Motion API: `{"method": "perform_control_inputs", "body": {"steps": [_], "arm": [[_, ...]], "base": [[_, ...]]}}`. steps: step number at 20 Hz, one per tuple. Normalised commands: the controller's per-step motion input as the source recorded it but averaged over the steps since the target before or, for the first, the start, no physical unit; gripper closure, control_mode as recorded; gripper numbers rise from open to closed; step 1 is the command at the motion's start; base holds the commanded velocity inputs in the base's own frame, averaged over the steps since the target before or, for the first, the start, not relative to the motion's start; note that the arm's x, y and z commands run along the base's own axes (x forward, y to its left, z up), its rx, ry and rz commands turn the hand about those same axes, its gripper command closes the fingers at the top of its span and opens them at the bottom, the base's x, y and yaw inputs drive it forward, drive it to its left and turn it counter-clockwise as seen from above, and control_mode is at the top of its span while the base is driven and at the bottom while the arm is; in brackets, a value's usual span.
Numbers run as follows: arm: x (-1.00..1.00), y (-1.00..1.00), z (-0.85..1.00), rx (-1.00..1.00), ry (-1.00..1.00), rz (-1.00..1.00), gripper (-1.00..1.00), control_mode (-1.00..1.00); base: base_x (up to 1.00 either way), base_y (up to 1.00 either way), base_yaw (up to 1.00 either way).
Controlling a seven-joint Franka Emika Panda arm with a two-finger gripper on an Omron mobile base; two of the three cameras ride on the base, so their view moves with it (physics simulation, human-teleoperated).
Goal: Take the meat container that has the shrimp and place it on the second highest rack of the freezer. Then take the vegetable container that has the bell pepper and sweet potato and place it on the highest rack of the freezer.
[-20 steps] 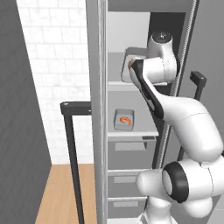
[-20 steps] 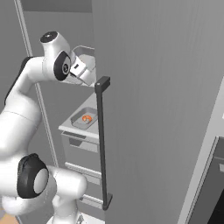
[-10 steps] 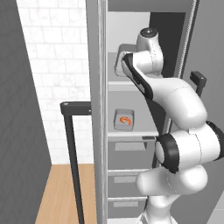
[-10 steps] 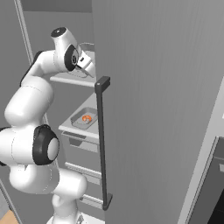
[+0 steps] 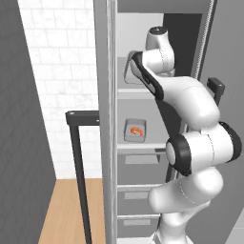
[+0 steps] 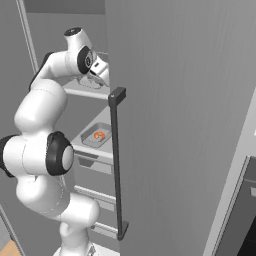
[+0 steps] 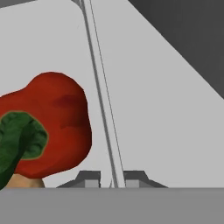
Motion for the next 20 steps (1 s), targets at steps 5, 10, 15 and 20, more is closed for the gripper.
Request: {"method": "perform_control_inputs", "body": {"steps": [5, 10, 15, 20], "arm": [[0.02, 0.00, -0.35, 0.00, 0.01, 0.00, 1.00, -1.00], [0.00, 0.00, 0.00, 0.00, 0.00, 0.00, -1.00, -1.00], [0.00, 0.00, 0.00, 0.00, 0.00, 0.00, -1.00, -1.00], [-0.26, 0.00, 0.04, 0.00, -0.09, 0.00, -1.00, -1.00]], "base": [[0.00, 0.00, 0.00], [0.00, 0.00, 0.00], [0.00, 0.00, 0.00], [0.00, 0.00, 0.00]]}}
